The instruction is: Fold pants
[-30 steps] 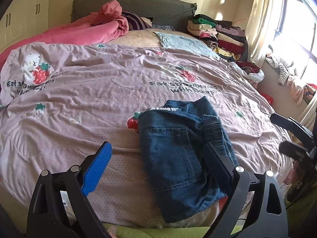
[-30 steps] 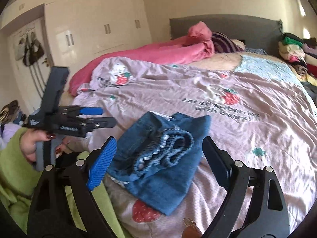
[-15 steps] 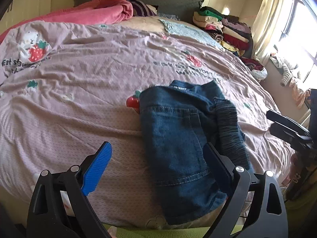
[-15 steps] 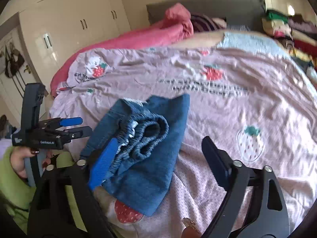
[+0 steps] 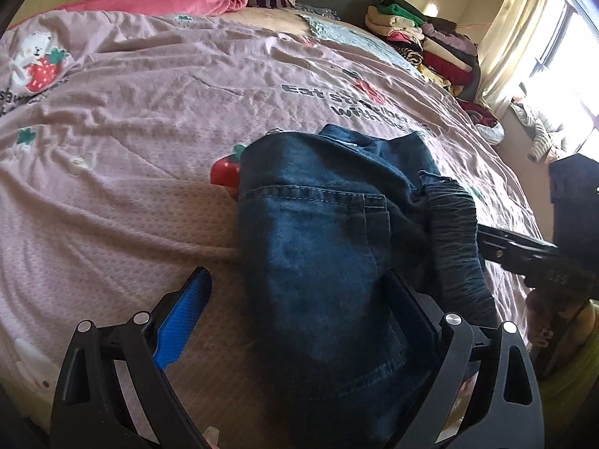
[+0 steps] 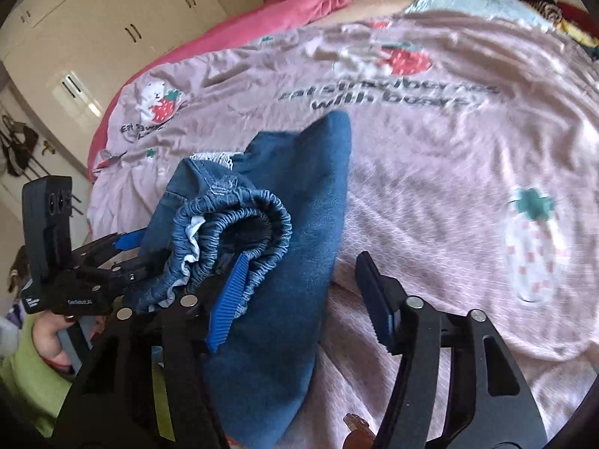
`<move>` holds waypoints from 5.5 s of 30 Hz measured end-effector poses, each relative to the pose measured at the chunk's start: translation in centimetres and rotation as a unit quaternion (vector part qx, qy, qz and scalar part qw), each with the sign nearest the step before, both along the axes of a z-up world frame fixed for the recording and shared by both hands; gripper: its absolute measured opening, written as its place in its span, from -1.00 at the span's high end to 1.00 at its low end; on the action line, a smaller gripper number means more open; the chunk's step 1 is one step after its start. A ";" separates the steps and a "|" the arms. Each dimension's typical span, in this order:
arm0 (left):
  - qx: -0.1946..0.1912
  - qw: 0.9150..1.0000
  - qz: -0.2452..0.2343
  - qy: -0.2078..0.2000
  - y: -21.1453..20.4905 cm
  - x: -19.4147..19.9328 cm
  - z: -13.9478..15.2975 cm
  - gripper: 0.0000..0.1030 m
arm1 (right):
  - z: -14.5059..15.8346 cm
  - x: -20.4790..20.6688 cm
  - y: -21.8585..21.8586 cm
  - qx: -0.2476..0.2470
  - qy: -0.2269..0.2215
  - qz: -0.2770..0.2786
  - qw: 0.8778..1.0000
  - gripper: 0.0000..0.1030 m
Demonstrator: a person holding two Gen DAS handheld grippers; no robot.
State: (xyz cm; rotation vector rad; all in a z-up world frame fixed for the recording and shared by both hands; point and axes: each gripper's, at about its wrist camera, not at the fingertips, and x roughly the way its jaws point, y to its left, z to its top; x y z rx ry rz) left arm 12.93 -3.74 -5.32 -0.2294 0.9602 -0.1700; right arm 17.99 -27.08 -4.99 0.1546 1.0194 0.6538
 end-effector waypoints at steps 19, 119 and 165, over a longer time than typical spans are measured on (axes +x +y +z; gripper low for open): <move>0.008 0.999 -0.047 -0.023 -2.6 0.1 0.9 0.18 | 0.5 -1.6 2.6 -0.007 -0.058 0.051 0.997 0.61; 0.027 0.998 0.035 -0.041 2.4 5.0 3.1 -0.39 | 2.3 4.5 2.0 -0.071 -0.080 -0.053 0.993 -0.64; 0.064 0.987 0.038 -0.145 0.9 -9.2 10.9 -0.92 | 11.2 -10.7 -1.1 -0.065 -0.249 -0.059 0.965 -0.82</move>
